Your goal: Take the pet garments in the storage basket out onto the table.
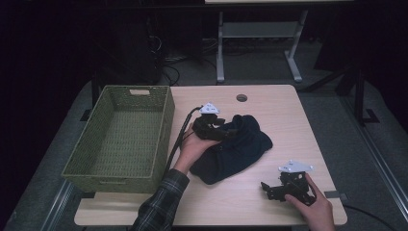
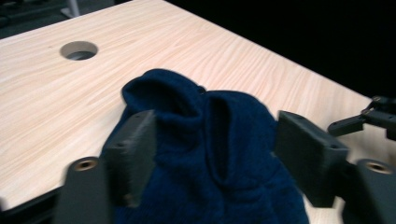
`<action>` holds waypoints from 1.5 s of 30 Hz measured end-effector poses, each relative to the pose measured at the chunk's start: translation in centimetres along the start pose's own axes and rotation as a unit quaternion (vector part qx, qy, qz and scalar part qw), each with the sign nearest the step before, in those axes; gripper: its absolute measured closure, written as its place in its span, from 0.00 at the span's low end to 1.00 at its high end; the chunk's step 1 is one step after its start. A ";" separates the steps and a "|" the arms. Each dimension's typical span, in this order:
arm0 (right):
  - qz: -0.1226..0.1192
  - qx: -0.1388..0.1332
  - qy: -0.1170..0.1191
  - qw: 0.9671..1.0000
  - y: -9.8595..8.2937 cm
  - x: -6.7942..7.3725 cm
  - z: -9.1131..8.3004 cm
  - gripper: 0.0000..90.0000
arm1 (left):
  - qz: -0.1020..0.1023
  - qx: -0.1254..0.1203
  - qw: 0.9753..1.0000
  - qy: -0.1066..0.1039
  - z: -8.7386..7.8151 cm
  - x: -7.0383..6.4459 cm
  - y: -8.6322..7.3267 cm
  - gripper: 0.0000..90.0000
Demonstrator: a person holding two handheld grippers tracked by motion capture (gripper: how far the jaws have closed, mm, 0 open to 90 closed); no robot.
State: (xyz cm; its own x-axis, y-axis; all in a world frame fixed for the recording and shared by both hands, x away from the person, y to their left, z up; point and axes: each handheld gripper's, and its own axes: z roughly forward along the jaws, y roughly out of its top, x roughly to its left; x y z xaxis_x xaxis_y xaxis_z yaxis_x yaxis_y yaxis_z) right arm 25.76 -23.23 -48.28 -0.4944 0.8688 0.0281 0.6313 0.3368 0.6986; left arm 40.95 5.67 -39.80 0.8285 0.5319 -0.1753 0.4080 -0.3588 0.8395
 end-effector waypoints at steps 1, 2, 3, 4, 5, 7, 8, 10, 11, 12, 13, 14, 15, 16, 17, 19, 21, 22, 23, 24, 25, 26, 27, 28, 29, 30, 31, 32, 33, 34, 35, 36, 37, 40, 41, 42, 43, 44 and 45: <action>0.000 0.000 0.000 1.000 0.0 0.0 0.0 0.00 | 0.004 0.001 1.000 0.002 -0.1 0.0 -0.1 0.28; 0.000 0.000 0.000 1.000 0.0 0.0 0.0 0.00 | 0.008 0.001 1.000 0.006 -0.3 0.0 -0.2 0.26; 0.000 0.000 0.000 1.000 0.0 0.0 0.0 0.00 | 0.011 0.004 1.000 0.013 -0.5 -0.1 -0.3 0.22; 0.000 0.000 0.000 1.000 0.0 0.0 0.0 0.00 | 0.014 0.009 1.000 0.019 -0.6 -0.2 -0.4 0.20; 0.000 0.000 0.000 1.000 0.0 0.0 0.0 0.00 | 0.014 0.012 1.000 0.020 -0.8 -0.2 -0.5 0.20; -0.001 0.000 0.000 1.000 0.0 0.0 0.0 0.00 | 0.013 0.020 0.999 0.027 -1.1 -0.4 -0.8 0.17; -0.001 0.000 0.000 1.000 0.0 0.0 0.0 0.00 | 0.014 0.023 0.999 0.029 -1.2 -0.5 -1.0 0.17; -0.001 0.000 0.000 1.000 0.0 0.0 0.0 0.00 | 0.013 0.022 0.999 0.031 -1.6 -0.6 -1.4 0.17; -0.001 0.000 0.000 1.000 0.0 0.0 0.0 0.00 | 0.012 0.022 0.999 0.031 -1.7 -0.7 -1.5 0.16; -0.001 0.000 0.000 1.000 0.0 0.0 0.0 0.00 | 0.015 0.022 0.999 0.033 -1.9 -0.8 -1.7 0.16; -0.001 0.000 0.000 1.000 0.0 0.0 0.0 0.00 | 0.017 0.022 0.999 0.036 -2.0 -0.8 -1.8 0.15; -0.001 0.000 0.000 1.000 0.0 0.0 0.0 0.00 | 0.015 0.021 0.999 0.038 -2.2 -0.9 -1.9 0.15; 0.000 0.000 0.000 1.000 0.0 0.0 0.0 0.00 | 0.016 0.022 0.999 0.041 -2.4 -1.0 -2.1 0.15; -0.001 0.000 0.000 1.000 0.0 0.0 0.0 0.00 | 0.014 0.019 0.999 0.045 -2.6 -1.2 -2.3 0.15; -0.001 0.000 0.000 1.000 0.0 0.0 0.0 0.00 | 0.014 0.018 0.999 0.044 -2.8 -1.3 -2.4 0.15; 0.000 0.000 0.000 1.000 0.0 0.0 0.0 0.00 | 0.012 0.015 0.999 0.048 -3.1 -1.6 -2.7 0.15; 0.000 0.000 0.000 1.000 0.0 0.0 0.0 0.00 | 0.013 0.011 0.999 0.049 -3.5 -1.9 -2.9 0.15; -0.001 0.000 0.000 1.000 0.0 0.0 0.0 0.00 | 0.013 0.009 0.999 0.050 -3.8 -2.1 -3.0 0.15; -0.001 0.000 0.000 1.000 0.0 0.0 0.0 0.00 | 0.013 0.005 0.999 0.049 -4.0 -2.3 -3.1 0.15; 0.000 0.000 0.000 1.000 0.0 0.0 0.0 0.00 | 0.012 0.002 0.999 0.050 -4.3 -2.5 -3.3 0.15; -0.001 0.000 0.000 1.000 0.0 0.0 0.0 0.00 | 0.012 0.000 0.999 0.051 -4.6 -2.7 -3.5 0.15; 0.000 0.000 0.000 1.000 0.0 0.0 0.0 0.00 | 0.011 -0.003 0.999 0.052 -4.9 -2.9 -3.7 0.15; -0.001 0.000 0.000 1.000 0.0 0.0 0.0 0.00 | 0.013 -0.002 0.998 0.053 -5.2 -3.1 -3.9 0.15; 0.000 0.000 0.000 1.000 0.0 0.0 0.0 0.00 | 0.014 -0.004 0.998 0.055 -5.5 -3.4 -4.2 0.15; -0.001 0.000 0.000 1.000 0.0 0.0 0.0 0.00 | 0.015 -0.004 0.998 0.055 -5.7 -3.5 -4.4 0.15; -0.001 0.000 0.000 1.000 0.0 0.0 0.0 0.00 | 0.013 -0.004 0.999 0.053 -5.9 -3.7 -4.6 0.15; -0.001 0.000 0.000 1.000 0.0 0.0 0.0 0.00 | 0.011 -0.002 0.999 0.051 -6.2 -3.9 -4.8 0.15; 0.000 0.000 0.000 1.000 0.0 0.0 0.0 0.00 | 0.010 -0.002 0.999 0.050 -6.3 -4.1 -5.0 0.15; 0.000 0.000 0.000 1.000 0.0 0.0 0.0 0.00 | 0.012 0.000 0.999 0.052 -6.5 -4.3 -5.3 0.15; 0.002 0.001 0.001 1.000 0.0 0.0 0.0 0.00 | 0.013 0.000 0.999 0.052 -6.7 -4.5 -5.6 0.15; 0.000 0.000 0.000 1.000 0.0 0.0 0.0 0.01 | 0.013 0.004 0.999 0.052 -6.8 -4.7 -5.9 0.15; -0.001 0.000 0.000 1.000 0.0 0.0 0.0 0.00 | 0.014 0.007 0.999 0.052 -7.0 -4.8 -6.2 0.15; 0.000 0.000 0.000 1.000 0.0 0.0 0.0 0.00 | 0.015 0.008 0.999 0.052 -7.2 -5.0 -6.4 0.15; -0.001 0.000 0.000 1.000 0.0 0.0 0.0 0.00 | 0.012 0.011 0.999 0.051 -7.7 -5.4 -7.3 0.15; 0.000 0.000 0.000 1.000 0.0 0.0 0.0 0.00 | 0.013 0.013 0.999 0.051 -7.8 -5.6 -7.6 0.15; 0.000 0.000 0.000 1.000 0.0 0.0 0.0 0.00 | 0.014 0.015 0.998 0.052 -8.0 -5.7 -8.0 0.15; 0.000 0.000 0.000 1.000 0.0 0.0 0.0 0.00 | 0.014 0.018 0.998 0.052 -8.1 -5.8 -8.3 0.15; 0.000 0.000 0.000 1.000 0.0 0.0 0.0 0.00 | 0.012 0.019 0.998 0.052 -8.2 -5.9 -8.6 0.15; 0.000 0.000 0.000 1.000 0.0 0.0 0.0 0.01 | 0.011 0.020 0.998 0.052 -8.3 -6.0 -8.8 0.15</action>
State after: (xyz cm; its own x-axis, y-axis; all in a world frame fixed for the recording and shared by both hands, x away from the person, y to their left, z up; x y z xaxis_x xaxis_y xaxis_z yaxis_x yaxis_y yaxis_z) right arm 25.77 -23.22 -48.28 -0.4948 0.8685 0.0284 0.6316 0.3370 0.6982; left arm 29.16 11.99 -41.90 0.7938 0.5998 -0.1005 0.4066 -0.4006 0.8211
